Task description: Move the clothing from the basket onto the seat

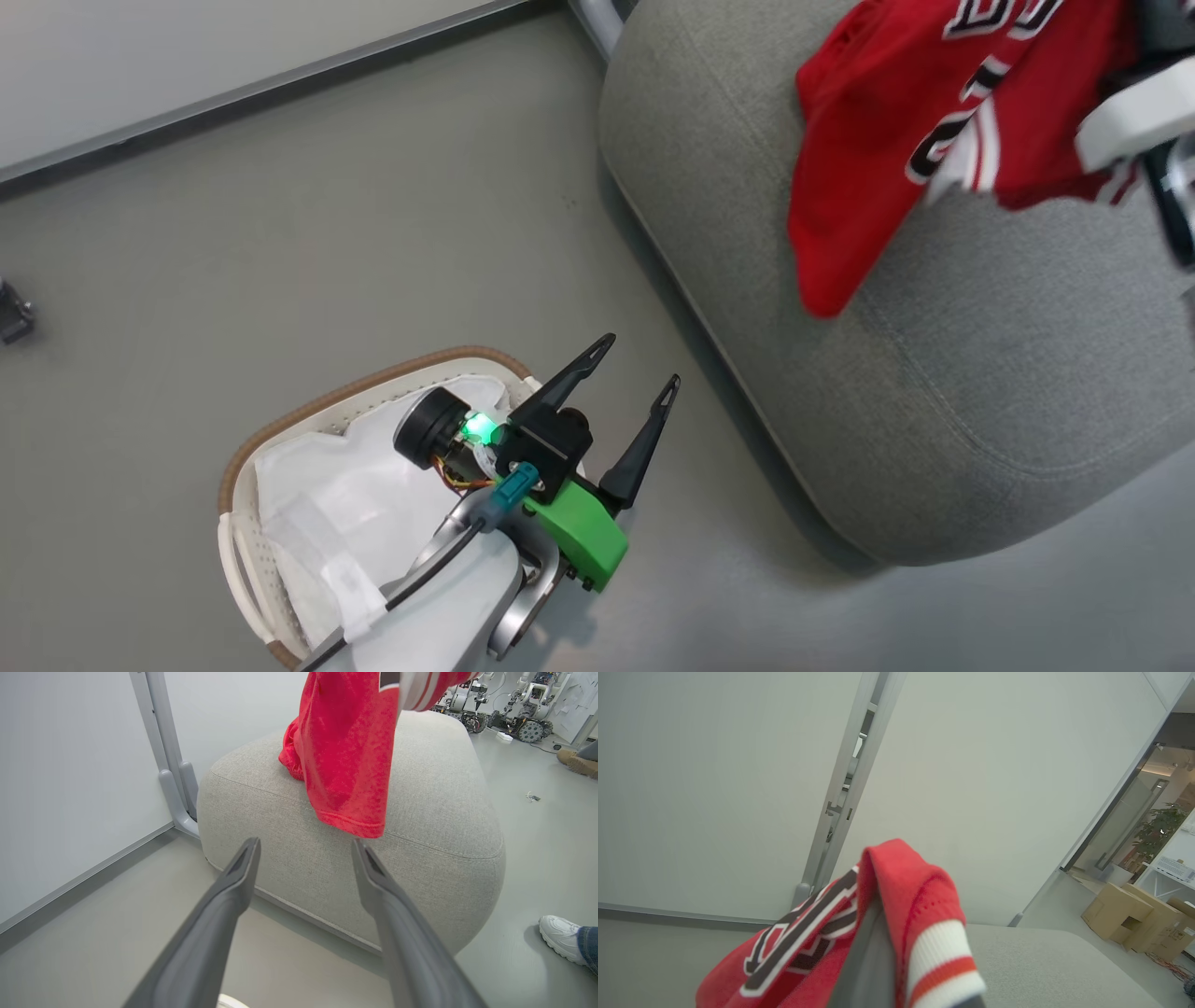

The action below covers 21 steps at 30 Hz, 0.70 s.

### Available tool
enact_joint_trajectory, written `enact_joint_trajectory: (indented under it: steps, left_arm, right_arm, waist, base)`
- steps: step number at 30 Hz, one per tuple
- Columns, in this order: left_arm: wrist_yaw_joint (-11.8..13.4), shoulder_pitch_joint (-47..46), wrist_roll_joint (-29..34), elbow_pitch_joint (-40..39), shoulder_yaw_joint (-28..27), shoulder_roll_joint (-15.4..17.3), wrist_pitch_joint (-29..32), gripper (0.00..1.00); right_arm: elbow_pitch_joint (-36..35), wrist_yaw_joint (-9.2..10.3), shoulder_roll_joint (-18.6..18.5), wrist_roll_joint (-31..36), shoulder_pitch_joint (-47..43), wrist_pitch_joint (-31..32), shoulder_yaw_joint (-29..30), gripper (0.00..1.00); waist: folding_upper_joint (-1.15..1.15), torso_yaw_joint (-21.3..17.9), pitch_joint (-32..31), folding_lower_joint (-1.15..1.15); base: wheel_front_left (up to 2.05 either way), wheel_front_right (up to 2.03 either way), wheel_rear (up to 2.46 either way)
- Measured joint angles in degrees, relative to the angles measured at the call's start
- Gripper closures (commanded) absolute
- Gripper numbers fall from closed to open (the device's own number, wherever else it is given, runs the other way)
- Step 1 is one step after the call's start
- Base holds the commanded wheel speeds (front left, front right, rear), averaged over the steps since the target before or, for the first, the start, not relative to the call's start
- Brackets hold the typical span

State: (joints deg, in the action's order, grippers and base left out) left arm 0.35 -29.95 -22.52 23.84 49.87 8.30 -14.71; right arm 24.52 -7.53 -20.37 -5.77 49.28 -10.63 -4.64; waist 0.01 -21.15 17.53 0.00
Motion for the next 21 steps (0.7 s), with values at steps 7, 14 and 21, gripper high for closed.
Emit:
enact_joint_trajectory:
  steps: [7, 14, 21]
  left_arm:
    - [0.20, -1.74, 1.42, -1.60, 0.67, 1.04, 0.56, 0.00]
    - [0.26, -4.27, 2.50, -3.79, 0.76, 2.15, 1.08, 0.00]
    - [1.04, -5.40, 3.27, -5.11, 0.97, 2.99, 1.55, 0.00]
  right_arm:
    - [4.85, 0.00, -12.12, 0.18, 13.81, 4.72, 6.04, 1.00]
    - [15.08, 0.00, -17.50, 1.86, 17.25, 5.09, 13.36, 1.00]
    - [26.06, 0.00, -11.73, 4.63, 11.73, -0.33, 18.48, 1.00]
  waist:
    - [0.00, 4.72, 3.07, 0.00]
    - [0.00, 8.48, 8.51, 0.00]
    - [0.00, 10.81, 14.40, 0.01]
  base:
    - [0.00, 0.00, 0.00]
    - [0.00, 0.00, 0.00]
    - [0.00, 0.00, 0.00]
